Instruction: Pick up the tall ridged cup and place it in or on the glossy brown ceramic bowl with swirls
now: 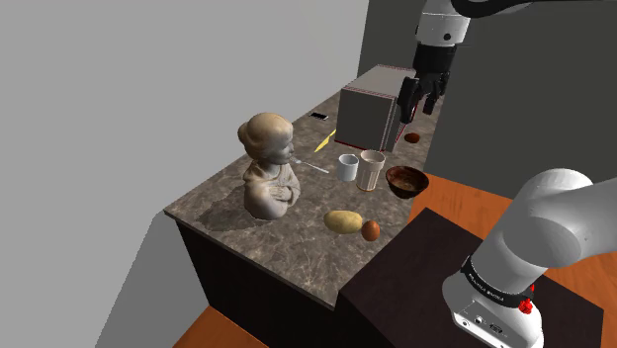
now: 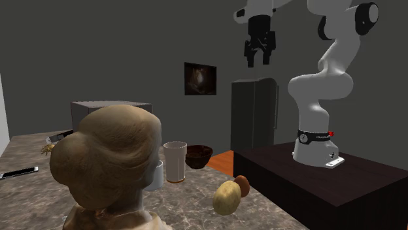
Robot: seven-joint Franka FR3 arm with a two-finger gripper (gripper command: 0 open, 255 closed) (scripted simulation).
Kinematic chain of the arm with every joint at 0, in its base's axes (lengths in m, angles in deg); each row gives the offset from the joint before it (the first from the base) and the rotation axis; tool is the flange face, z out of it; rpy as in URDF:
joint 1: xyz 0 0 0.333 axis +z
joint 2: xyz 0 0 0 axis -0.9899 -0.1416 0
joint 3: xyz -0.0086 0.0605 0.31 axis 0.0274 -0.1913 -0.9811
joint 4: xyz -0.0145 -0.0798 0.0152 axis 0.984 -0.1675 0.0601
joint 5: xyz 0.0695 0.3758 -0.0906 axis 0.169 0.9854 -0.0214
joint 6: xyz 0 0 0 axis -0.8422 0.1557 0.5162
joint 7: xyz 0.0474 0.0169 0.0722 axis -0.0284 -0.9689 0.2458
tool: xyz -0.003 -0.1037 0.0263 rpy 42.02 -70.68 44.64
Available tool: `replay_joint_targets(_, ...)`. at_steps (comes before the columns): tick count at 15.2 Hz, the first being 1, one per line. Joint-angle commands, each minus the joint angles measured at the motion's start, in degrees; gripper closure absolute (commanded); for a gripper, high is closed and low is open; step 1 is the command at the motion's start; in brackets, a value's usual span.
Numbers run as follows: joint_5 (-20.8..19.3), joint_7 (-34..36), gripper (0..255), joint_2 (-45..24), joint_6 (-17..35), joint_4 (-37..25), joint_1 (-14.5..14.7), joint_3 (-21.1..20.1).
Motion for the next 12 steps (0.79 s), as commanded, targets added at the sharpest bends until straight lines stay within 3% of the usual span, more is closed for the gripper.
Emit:
replay_joint_targets(1,0.0,0.0,0,0.0,0.0,0.0,0.0,0.0)
replay_joint_targets(12,-3.9,-6.5,0,-17.8,18.8,1.8,-2.3,6.6)
